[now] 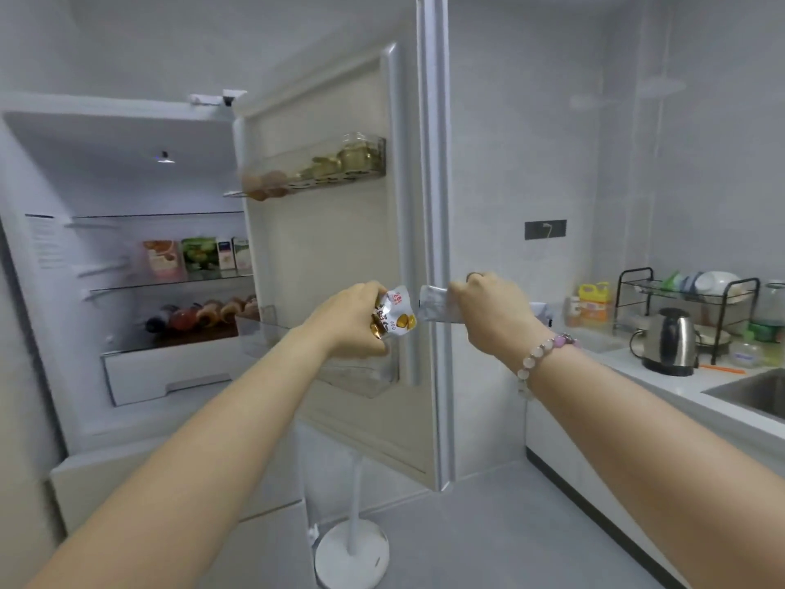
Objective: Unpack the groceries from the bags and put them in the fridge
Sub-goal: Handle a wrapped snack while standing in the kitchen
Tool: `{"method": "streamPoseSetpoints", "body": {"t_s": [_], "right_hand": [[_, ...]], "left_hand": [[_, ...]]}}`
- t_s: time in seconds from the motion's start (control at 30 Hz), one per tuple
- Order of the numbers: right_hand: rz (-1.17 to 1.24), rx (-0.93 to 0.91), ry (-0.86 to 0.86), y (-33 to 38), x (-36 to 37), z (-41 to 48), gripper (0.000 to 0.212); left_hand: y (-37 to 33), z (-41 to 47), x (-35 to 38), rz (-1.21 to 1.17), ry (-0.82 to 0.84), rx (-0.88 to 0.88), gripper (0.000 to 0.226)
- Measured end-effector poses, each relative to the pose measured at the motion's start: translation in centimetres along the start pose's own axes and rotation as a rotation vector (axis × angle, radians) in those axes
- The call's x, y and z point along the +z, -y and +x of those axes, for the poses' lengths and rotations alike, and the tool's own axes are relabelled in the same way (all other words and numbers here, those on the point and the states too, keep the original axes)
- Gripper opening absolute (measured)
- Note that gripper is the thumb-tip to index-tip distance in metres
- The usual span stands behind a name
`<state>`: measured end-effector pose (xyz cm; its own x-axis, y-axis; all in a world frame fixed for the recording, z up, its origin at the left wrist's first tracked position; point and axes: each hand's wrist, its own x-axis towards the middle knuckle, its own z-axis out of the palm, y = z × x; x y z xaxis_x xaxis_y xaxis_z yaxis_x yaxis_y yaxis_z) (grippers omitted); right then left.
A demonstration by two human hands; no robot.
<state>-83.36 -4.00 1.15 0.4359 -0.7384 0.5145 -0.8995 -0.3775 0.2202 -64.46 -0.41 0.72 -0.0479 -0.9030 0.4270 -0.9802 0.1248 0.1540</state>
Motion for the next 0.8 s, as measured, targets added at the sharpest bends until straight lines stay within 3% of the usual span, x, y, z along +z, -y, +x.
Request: {"method": "streamPoseSetpoints", "body": {"t_s": [0.17, 0.4, 0.63, 0.8], "right_hand": [[-0.018, -0.079, -0.081, 5.6, -1.0, 3.8, 0.038], [0.055, -0.108, -0.137, 11.0, -1.5, 9.2, 0.04], [0.078, -0.167, -0.108, 13.9, 1.5, 13.9, 0.034], [0.098, -0.163, 0.011, 15.3, 2.3, 18.2, 0.033]], "left_hand": [[7.1, -0.3, -2.9, 0.136, 0.007, -0.034, 0.065], [13.3, 1.1, -3.8, 0.154, -0.003, -0.085, 0.075], [17.9, 4.1, -3.3, 0.16, 0.017, -0.14, 0.081], [20.4, 7.9, -3.7, 0.204, 0.041, -0.161, 0.077]]}}
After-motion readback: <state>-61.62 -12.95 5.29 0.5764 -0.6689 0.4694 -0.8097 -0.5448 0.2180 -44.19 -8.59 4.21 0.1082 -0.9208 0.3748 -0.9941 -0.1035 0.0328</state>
